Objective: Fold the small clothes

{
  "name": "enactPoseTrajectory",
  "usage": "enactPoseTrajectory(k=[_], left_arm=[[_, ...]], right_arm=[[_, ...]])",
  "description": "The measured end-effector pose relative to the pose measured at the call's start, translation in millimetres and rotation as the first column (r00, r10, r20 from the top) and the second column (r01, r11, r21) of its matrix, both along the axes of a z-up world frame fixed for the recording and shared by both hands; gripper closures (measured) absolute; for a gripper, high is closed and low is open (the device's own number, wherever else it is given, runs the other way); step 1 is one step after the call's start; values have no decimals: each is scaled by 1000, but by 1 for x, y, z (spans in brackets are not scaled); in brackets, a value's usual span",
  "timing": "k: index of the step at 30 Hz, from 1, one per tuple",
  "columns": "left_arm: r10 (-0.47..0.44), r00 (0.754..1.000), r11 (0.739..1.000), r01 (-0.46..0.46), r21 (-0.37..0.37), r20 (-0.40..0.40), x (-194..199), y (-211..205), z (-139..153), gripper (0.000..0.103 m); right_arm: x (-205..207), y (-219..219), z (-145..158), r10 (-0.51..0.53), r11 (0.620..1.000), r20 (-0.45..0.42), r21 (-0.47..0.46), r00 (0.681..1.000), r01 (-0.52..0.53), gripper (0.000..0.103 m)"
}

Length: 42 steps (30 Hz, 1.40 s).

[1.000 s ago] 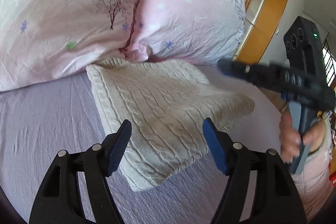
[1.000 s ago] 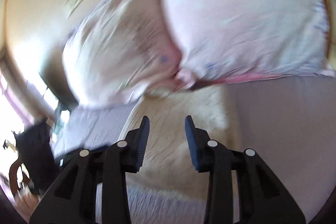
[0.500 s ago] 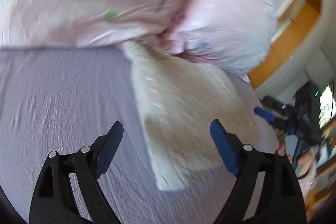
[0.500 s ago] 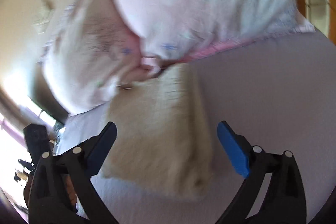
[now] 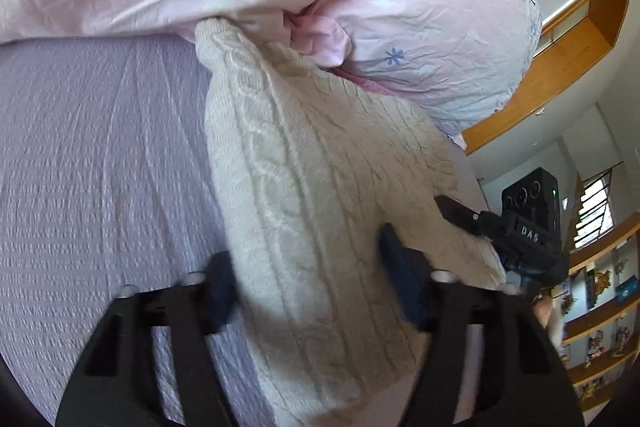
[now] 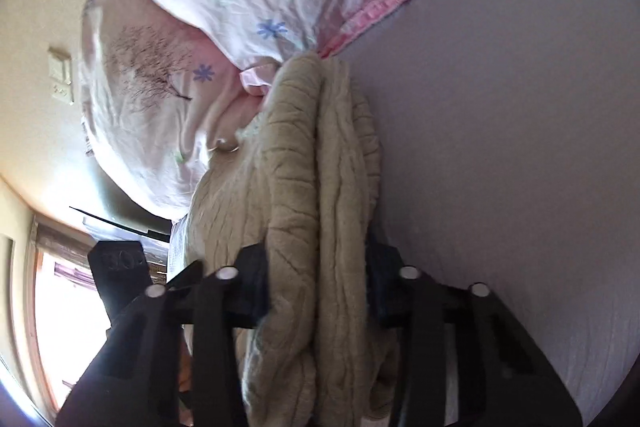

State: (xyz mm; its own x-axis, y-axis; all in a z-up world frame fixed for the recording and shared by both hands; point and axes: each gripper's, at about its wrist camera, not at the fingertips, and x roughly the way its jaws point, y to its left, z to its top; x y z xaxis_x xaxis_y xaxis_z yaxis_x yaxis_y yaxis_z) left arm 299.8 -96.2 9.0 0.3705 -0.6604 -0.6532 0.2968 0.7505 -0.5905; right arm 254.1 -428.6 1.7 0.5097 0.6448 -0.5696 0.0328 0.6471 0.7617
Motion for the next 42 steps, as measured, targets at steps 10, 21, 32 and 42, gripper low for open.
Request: enactPoseTrajectory(k=[10,21,32,42], left_arm=[[28,991,988,-47,150,131,-48,85,43,59],[3,941,975,-78,209,337,-108,59,75,40],[83,964,954,-151,261,253,-128,66,54,18],[158,962,829,-251,500,222,-177,75,12,1]], right_arm=[[-1,114,18,199,976,70,-101,977,-192,71],[-55,173,82,264,928,240,-328,934,-178,41],[-107,164,85,59,880,244,-470,968,65,6],[-144,220,31,131,736,141,-677,981,-1,2]])
